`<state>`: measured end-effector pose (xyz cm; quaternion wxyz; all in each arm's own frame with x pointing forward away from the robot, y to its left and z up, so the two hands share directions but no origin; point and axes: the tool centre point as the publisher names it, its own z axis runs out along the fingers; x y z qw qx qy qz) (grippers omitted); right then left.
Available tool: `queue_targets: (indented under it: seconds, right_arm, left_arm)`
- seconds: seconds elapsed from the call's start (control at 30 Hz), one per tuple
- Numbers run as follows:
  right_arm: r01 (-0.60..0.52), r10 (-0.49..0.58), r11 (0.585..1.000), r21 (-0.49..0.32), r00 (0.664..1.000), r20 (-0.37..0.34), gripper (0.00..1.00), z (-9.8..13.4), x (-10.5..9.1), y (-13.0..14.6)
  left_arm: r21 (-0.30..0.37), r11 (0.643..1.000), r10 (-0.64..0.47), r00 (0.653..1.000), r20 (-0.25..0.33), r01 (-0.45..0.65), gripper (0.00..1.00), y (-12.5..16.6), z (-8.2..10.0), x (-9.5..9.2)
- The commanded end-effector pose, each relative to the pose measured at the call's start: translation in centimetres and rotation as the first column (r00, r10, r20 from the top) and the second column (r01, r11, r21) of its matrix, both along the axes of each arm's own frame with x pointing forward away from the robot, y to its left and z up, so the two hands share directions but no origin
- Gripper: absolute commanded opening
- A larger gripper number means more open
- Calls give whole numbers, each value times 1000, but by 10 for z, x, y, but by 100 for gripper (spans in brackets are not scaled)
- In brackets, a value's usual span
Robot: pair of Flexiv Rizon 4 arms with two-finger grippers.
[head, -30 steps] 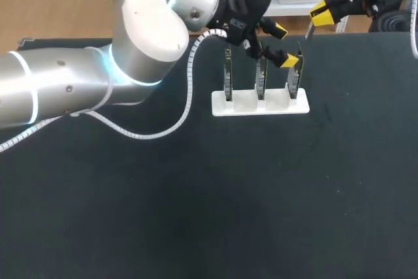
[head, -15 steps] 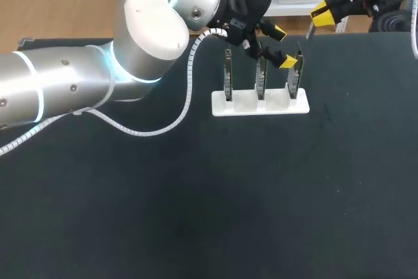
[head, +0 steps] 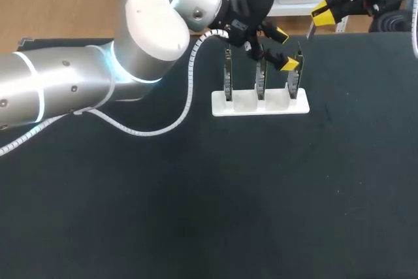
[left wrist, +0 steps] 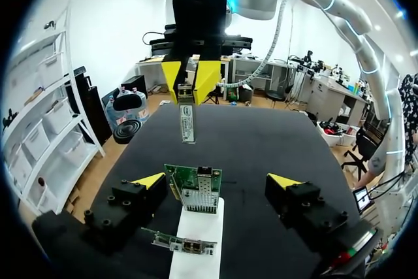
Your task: Pick up the optical module with the left hand, and insert it into the network port with the right hand.
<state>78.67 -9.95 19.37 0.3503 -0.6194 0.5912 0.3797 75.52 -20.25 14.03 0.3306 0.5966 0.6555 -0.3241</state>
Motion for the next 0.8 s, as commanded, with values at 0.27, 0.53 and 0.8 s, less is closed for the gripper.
queue_targets:
  seconds: [0.27, 0.53, 0.8]
  right_arm:
    - [1, -1, 1000, 0, 1000, -2, 0, -1, 0, -1]
    - [-1, 1, 1000, -9, 1000, 1, 0, 1, 0, -3]
    - [-9, 9, 1000, -25, 1000, -3, 0, -1, -5, -1]
  left_arm:
    - [4, 1000, -5, 1000, -4, 5, 100, -3, 0, 1]
    - [-6, 1000, -6, 1000, -4, 6, 100, -3, 0, 1]
    - [-6, 1000, -6, 1000, -4, 6, 100, -3, 0, 1]
